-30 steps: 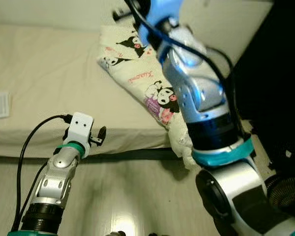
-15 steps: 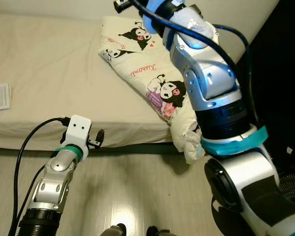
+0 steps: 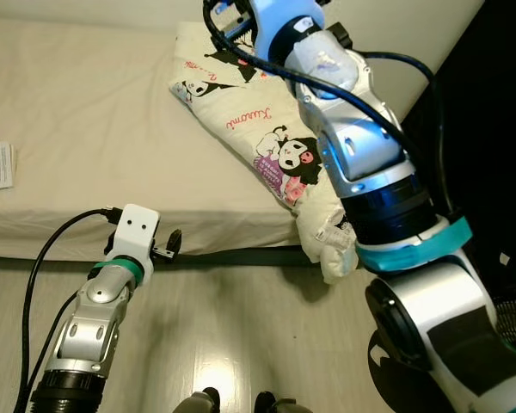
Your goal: Clean up the room
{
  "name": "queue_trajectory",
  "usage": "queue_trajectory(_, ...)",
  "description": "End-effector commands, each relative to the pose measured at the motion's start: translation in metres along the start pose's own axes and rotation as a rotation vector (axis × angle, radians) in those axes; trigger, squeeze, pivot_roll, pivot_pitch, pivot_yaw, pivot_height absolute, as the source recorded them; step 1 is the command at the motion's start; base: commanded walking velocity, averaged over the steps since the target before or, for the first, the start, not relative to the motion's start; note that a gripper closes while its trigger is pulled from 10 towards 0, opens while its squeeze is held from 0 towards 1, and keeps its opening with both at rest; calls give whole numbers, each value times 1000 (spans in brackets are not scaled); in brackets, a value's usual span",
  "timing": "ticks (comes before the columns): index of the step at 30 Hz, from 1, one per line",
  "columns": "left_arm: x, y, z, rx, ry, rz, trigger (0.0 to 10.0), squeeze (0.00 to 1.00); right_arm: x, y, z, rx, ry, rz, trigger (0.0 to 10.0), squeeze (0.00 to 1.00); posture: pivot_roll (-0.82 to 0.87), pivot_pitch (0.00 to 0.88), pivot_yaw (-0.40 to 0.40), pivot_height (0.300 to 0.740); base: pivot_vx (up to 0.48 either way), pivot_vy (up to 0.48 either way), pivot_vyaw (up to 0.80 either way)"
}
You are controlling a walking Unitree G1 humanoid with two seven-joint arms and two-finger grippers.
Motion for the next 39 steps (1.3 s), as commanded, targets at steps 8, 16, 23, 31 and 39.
queue_trajectory(8,-3,4,-10,32,7,-9,10000,0,-50,12,-44,116,-23,-156,10000,0,161,220,-23,740,0,0,0)
queue_trajectory(16,-1,8,-13,39,5,-6,10000,0,-39,40,-84,201,-152,-153,10000,0,163,211,-19,740,0,0,0)
queue_trajectory(23,1,15,-28,73,4,7,10000,0,-10,84,-141,284,-264,-140,10000,0,164,179,-5,740,0,0,0)
queue_trajectory(31,1,23,-45,115,88,42,10000,0,14,143,-213,433,-477,-215,10000,0,149,135,-5,740,0,0,0)
queue_trajectory(39,-4,30,-64,151,127,54,10000,0,28,195,-264,615,-519,-231,10000,0,133,108,-25,740,0,0,0)
Point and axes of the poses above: a point about 5 cm out from each wrist's last joint towards the gripper, its own y axis pointing back from the gripper into the wrist, its own z axis along the axis of the wrist's last joint, x = y × z, the point moved 5 cm from there along -y, pointing out of the wrist towards the gripper, and after that the axes turned 5 degrees about -y, right-handed, at the moved point
